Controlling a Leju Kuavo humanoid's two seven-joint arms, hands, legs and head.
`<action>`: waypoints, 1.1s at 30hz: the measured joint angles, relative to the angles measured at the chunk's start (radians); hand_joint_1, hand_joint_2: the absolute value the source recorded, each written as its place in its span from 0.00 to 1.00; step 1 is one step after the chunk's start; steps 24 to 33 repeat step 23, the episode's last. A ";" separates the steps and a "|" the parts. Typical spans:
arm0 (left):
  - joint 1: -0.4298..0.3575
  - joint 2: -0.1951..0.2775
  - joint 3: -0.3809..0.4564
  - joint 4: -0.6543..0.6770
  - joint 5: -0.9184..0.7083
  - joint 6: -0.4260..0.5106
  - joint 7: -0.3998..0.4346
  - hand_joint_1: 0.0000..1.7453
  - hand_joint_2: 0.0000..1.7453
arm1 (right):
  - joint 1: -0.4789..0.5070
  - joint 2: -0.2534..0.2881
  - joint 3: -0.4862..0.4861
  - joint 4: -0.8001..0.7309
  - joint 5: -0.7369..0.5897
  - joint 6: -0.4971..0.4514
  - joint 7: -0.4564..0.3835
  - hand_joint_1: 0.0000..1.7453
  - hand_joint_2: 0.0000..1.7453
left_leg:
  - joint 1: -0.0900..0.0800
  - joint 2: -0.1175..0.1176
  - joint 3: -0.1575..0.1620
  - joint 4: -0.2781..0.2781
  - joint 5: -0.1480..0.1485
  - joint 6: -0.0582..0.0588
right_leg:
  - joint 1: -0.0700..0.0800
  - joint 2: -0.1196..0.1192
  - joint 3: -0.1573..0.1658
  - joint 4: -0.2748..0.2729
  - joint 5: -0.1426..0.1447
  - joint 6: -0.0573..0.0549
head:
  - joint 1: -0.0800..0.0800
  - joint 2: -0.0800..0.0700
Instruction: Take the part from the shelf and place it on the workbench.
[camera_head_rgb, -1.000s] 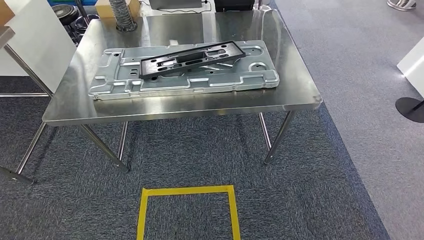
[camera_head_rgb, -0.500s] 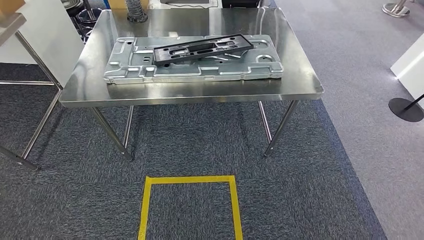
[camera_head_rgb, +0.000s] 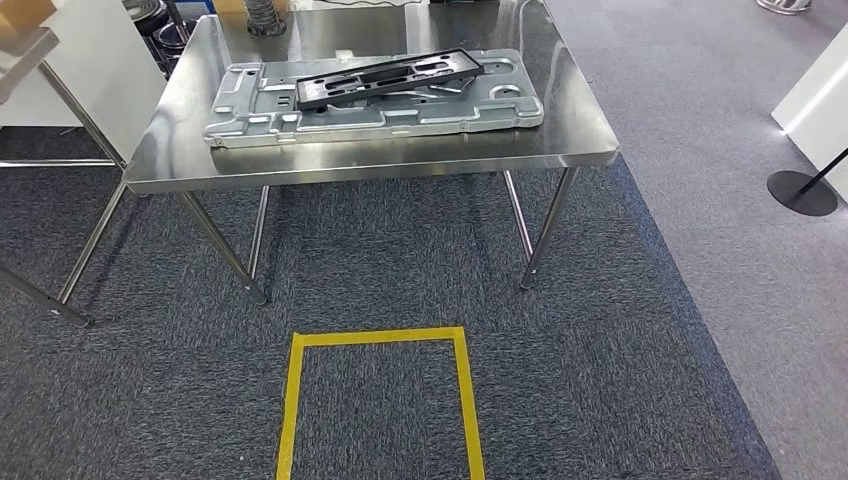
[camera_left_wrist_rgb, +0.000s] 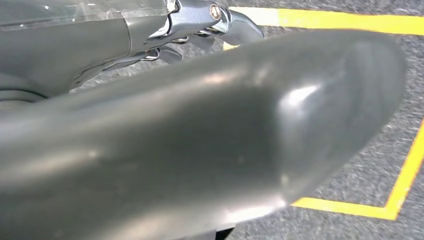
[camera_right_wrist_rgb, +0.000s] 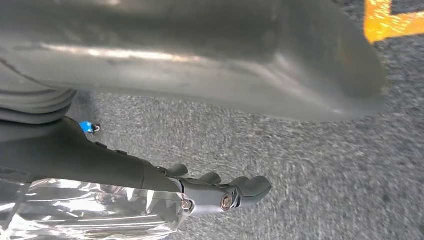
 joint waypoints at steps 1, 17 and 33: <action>-0.001 0.001 0.000 0.000 -0.001 0.001 0.000 0.00 0.00 | 0.000 0.001 0.000 0.001 0.000 0.004 -0.001 0.00 0.00 | 0.002 0.000 0.012 0.019 0.023 -0.003 | -0.001 0.000 -0.020 0.005 0.010 0.002 | 0.000 0.000; -0.011 0.011 -0.009 -0.001 -0.017 0.034 0.056 0.00 0.50 | 0.003 0.014 -0.002 0.010 -0.033 0.055 -0.028 0.00 0.50 | -0.004 0.008 0.186 -0.301 0.093 0.049 | -0.009 0.006 -0.152 0.300 -0.102 0.062 | 0.007 0.000; -0.014 0.012 -0.010 -0.001 -0.010 0.043 0.087 0.00 1.00 | -0.002 0.013 -0.008 0.011 -0.055 0.089 -0.039 0.00 1.00 | -0.013 0.008 0.171 -0.283 0.098 0.032 | 0.003 0.006 0.007 0.040 -0.039 0.031 | 0.006 0.000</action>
